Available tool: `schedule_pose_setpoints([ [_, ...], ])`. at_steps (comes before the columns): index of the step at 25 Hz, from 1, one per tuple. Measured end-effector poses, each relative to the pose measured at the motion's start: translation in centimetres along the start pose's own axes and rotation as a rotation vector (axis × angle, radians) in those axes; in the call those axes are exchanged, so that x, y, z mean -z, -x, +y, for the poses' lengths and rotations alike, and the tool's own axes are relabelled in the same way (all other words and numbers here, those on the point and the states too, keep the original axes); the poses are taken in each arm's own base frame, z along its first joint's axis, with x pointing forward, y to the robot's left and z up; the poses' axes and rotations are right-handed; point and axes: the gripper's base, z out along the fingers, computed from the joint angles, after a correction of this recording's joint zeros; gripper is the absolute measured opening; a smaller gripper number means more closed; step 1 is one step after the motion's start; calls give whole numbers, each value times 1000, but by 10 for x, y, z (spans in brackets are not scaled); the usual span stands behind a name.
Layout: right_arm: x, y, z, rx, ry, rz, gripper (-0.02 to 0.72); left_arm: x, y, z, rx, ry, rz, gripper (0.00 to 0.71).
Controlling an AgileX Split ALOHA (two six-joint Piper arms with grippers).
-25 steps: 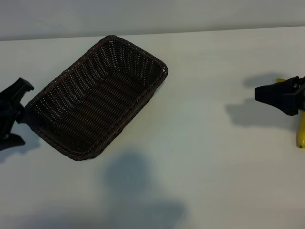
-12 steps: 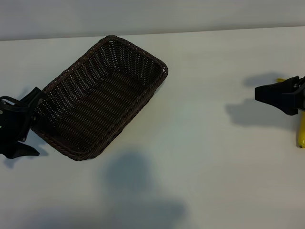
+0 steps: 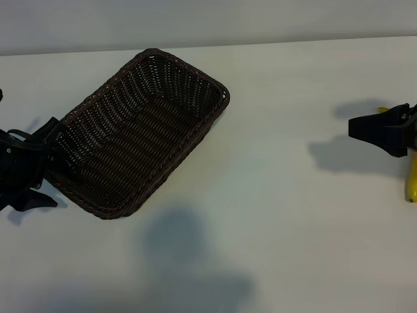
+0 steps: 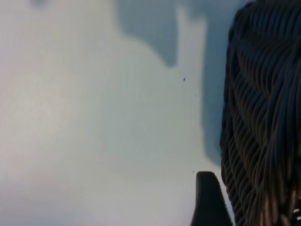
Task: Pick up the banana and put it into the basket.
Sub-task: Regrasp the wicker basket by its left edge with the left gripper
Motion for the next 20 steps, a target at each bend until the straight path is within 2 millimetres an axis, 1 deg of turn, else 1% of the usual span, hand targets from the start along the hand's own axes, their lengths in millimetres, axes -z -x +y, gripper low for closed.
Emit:
schedule_pose_setpoints([
  [6, 0, 0, 0, 0, 0, 0, 543, -3, 1, -2, 10, -16, 3, 483],
  [11, 0, 0, 0, 0, 1, 0, 543, -8, -4, -12, -11, -72, 17, 483],
  [20, 0, 0, 0, 0, 1, 0, 543, -34, 3, -12, 28, -30, 53, 473],
])
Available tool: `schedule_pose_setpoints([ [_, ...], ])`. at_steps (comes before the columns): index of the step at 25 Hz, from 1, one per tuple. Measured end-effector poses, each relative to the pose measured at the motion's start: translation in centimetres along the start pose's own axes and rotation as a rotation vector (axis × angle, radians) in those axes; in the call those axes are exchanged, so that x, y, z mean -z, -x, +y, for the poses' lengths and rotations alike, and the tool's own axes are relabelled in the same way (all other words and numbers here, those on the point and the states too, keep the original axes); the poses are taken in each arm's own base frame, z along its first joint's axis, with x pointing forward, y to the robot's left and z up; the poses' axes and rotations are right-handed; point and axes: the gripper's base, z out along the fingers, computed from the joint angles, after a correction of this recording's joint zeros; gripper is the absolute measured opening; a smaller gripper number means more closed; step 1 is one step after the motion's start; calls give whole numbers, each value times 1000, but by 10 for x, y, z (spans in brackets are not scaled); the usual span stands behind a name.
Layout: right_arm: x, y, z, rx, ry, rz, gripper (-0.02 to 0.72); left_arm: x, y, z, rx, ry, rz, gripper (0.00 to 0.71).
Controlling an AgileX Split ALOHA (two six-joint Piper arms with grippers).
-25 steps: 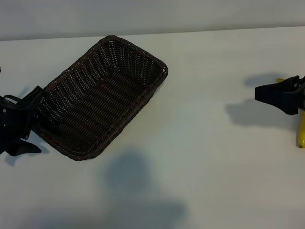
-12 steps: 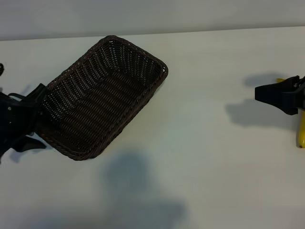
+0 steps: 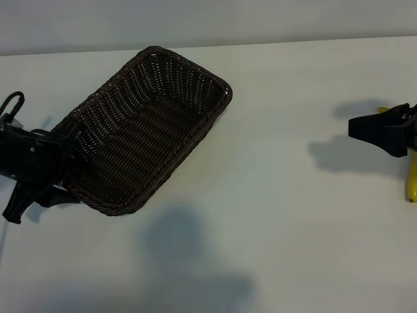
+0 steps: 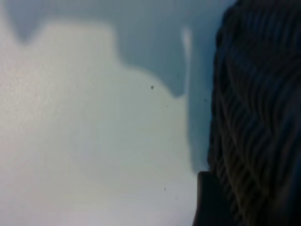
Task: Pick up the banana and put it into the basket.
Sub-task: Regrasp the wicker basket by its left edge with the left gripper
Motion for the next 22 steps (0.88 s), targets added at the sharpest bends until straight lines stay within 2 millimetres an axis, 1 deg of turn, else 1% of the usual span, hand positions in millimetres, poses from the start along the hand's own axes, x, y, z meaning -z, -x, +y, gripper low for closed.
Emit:
schedule_pose_setpoints([
  [6, 0, 0, 0, 0, 0, 0, 543, -8, 6, 0, 5, 1, -24, 473],
  [10, 0, 0, 0, 0, 0, 0, 543, -14, 8, 0, 12, 12, -25, 447],
  [13, 0, 0, 0, 0, 0, 0, 543, -17, 9, 1, 15, 20, -19, 388],
  [14, 0, 0, 0, 0, 0, 0, 543, -18, 9, 1, 15, 23, -18, 356],
  [16, 0, 0, 0, 0, 0, 0, 543, -18, 9, 2, 14, 24, -18, 281],
  [18, 0, 0, 0, 0, 0, 0, 543, -18, 9, 2, 8, 25, -17, 185],
  [19, 0, 0, 0, 0, 0, 0, 543, -18, 9, 1, 5, 24, -17, 167],
  [22, 0, 0, 0, 0, 0, 0, 543, -18, 8, 1, 4, 23, -16, 167],
])
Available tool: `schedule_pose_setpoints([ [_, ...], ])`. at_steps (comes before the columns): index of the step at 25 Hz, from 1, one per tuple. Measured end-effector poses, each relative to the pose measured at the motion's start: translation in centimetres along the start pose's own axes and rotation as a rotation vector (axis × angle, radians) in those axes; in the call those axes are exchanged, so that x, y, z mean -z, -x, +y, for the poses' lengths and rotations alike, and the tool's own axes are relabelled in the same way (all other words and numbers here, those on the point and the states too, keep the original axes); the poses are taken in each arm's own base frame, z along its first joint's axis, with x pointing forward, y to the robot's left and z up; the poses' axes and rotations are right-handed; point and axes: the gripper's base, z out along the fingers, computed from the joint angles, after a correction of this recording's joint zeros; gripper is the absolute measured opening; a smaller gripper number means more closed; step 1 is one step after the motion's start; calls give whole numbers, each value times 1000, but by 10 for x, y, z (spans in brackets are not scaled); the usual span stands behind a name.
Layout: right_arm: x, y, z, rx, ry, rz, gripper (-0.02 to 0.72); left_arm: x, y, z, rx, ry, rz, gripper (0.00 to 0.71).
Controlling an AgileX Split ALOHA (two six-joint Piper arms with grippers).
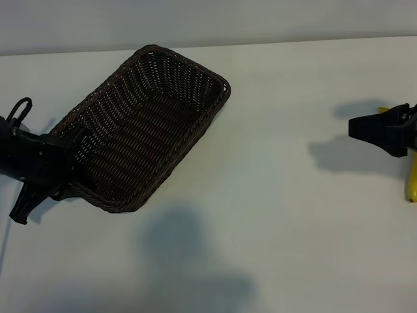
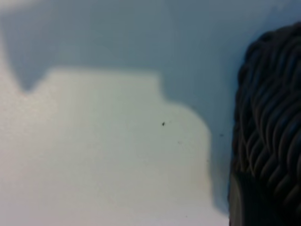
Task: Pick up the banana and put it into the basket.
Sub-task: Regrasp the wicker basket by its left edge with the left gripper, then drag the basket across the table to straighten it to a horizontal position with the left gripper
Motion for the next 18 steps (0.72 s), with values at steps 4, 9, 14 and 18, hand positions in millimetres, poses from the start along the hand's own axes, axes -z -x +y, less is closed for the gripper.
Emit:
schedule_pose_setpoints([
  [4, 0, 0, 0, 0, 0, 0, 543, 0, 0, 0, 0, -1, -1, 167],
  [9, 0, 0, 0, 0, 0, 0, 543, 6, -2, -1, -6, -11, -3, 164],
  [14, 0, 0, 0, 0, 0, 0, 543, 15, -4, -3, -34, -25, -6, 164],
  [18, 0, 0, 0, -1, 0, 0, 543, 29, -4, -12, -85, -54, -11, 164],
])
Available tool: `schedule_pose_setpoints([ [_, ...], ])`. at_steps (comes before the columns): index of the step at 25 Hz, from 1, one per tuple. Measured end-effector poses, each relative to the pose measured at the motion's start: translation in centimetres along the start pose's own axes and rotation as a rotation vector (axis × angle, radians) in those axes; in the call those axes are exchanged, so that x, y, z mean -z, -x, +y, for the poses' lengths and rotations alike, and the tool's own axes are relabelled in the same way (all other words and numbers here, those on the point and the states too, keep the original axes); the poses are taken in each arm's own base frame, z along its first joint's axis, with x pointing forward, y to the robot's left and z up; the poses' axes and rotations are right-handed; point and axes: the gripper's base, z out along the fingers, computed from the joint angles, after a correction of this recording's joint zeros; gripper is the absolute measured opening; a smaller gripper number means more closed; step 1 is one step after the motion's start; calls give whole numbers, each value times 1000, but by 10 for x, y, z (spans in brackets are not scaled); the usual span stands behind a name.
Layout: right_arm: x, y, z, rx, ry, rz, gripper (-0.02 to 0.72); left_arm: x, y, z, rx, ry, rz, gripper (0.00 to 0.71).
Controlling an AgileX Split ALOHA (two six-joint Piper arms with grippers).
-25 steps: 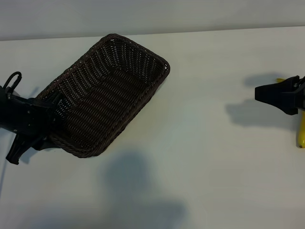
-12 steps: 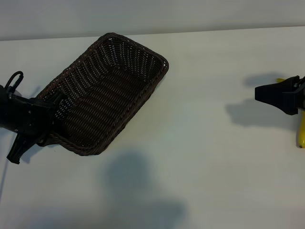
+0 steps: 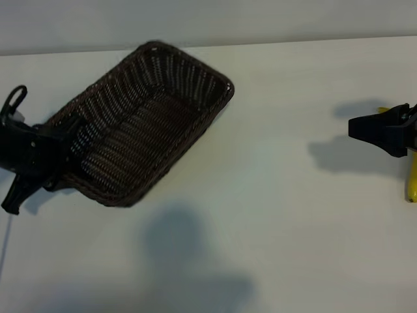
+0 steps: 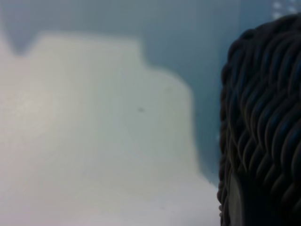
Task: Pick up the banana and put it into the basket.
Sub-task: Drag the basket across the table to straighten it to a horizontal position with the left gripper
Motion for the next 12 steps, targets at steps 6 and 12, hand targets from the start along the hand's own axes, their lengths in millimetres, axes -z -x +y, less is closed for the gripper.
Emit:
schedule_pose_setpoints([
  [6, 0, 0, 0, -3, 0, 0, 543, 17, 3, -23, -81, -103, 15, 164],
  [12, 0, 0, 0, -4, 0, 0, 543, 32, 6, -39, -276, -134, 28, 164],
])
